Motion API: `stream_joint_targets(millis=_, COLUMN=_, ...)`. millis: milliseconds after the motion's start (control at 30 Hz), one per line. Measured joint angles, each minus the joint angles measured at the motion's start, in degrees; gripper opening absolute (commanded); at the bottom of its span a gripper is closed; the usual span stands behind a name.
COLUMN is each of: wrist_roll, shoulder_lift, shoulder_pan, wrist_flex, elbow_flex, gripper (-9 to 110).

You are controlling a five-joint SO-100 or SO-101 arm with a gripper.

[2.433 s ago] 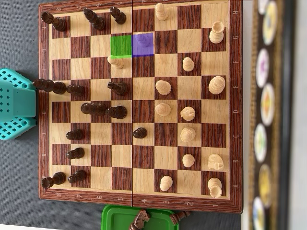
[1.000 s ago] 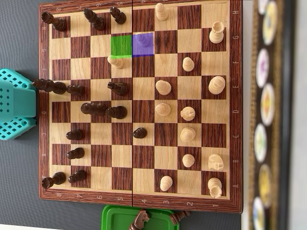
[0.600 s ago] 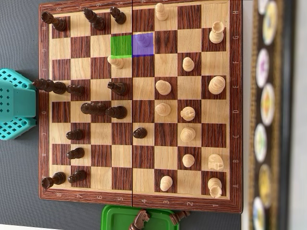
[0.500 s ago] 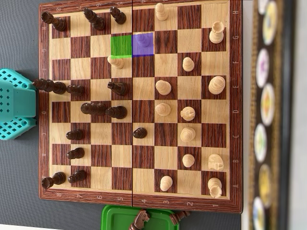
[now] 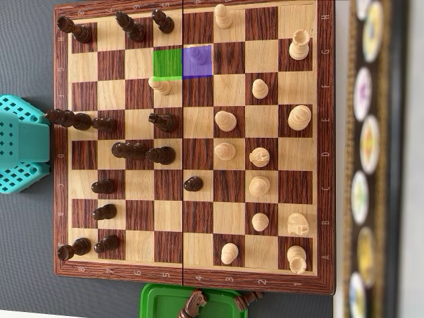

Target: Play chess

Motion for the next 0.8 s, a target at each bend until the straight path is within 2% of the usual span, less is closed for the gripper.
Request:
stream_joint_targets(millis=267, wrist_roll=0.0, shoulder_lift=-0.1, shoulder_pan=0.0, wrist_flex=2.1, elbow_flex=0.0, gripper=13)
stream_joint_targets(millis=467, wrist_roll=0.0, shoulder_lift=-0.1, shoulder_pan=0.0, wrist_flex=19.9, elbow_flex=-4.5, gripper=13)
stream_joint_targets(millis=800, wrist_roll=0.0, shoulder_lift=-0.2, shoulder_pan=-2.3, wrist_flex=57.5, elbow_flex=-15.6, gripper=13)
